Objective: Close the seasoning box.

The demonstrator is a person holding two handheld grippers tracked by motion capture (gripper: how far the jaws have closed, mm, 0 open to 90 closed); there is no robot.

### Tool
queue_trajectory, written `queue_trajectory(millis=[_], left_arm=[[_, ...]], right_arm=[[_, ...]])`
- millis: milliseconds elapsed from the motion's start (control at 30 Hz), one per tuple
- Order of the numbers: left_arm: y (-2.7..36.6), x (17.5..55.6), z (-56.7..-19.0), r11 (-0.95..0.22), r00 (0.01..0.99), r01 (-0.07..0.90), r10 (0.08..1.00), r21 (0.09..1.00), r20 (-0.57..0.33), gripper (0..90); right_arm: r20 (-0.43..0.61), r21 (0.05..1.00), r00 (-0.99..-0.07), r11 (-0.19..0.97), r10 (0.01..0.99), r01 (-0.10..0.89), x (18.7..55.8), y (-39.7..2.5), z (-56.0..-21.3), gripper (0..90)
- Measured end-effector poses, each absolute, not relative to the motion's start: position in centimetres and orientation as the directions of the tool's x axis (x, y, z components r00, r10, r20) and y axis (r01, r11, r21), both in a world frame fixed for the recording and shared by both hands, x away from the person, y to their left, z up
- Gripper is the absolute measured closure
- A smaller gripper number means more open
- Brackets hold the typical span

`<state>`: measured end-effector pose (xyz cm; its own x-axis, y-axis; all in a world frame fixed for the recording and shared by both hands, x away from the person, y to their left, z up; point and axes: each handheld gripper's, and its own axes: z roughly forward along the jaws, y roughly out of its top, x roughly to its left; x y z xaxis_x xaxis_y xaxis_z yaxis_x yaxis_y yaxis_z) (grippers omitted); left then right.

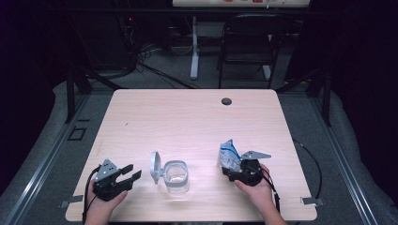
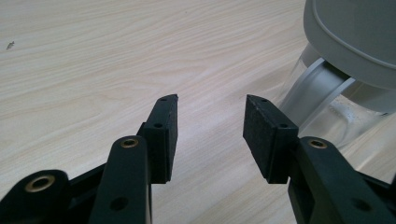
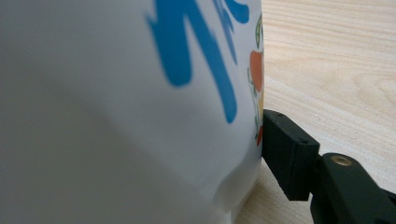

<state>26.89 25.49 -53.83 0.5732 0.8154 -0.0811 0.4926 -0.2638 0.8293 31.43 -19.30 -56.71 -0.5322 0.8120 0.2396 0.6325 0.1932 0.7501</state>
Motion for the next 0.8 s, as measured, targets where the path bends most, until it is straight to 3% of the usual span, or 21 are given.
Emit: queue_trajectory(millis=[800], left_arm=[[25.54,26.90,-53.82,-0.261,0.569,0.493,0.818,0.830,-0.081,55.6]], right_arm=[[0.188,0.763,-0.547,0.229,0.816,0.604,31.19,-19.24,-56.60,51.7]])
